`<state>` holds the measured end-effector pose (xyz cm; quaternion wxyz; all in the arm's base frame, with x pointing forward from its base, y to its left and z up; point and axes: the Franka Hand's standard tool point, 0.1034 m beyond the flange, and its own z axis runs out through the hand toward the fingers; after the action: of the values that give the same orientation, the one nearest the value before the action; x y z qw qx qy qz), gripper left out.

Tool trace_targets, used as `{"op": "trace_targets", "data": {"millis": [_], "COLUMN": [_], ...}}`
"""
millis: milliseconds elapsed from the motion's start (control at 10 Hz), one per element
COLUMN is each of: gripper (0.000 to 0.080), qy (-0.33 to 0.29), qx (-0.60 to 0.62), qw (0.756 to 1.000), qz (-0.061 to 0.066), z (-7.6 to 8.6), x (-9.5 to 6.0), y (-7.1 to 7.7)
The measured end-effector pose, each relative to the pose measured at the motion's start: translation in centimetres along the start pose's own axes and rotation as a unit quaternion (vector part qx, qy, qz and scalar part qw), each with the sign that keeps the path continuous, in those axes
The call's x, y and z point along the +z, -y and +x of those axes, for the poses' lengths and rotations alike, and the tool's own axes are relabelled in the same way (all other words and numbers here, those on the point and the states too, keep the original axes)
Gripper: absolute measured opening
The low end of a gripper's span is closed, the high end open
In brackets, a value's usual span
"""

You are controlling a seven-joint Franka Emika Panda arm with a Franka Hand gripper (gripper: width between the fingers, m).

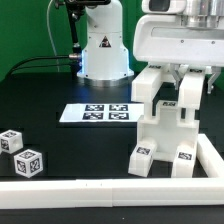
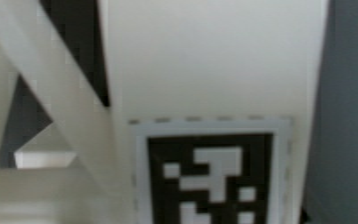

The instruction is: Assemble chair

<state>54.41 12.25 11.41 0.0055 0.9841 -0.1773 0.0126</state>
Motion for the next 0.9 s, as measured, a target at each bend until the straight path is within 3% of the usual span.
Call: {"op": "trace_targets", "data": {"millis": [400, 900], "gripper": [0.0282, 0.0282], "qy": [-0.023, -0.018], "qx": [-0.001, -0.008], "qw": [1.000, 1.000], "qz": [0.010, -0.001], "z": [0.9, 1.0], "x": [0.1, 1.5], "y": [0.2, -0.9]}}
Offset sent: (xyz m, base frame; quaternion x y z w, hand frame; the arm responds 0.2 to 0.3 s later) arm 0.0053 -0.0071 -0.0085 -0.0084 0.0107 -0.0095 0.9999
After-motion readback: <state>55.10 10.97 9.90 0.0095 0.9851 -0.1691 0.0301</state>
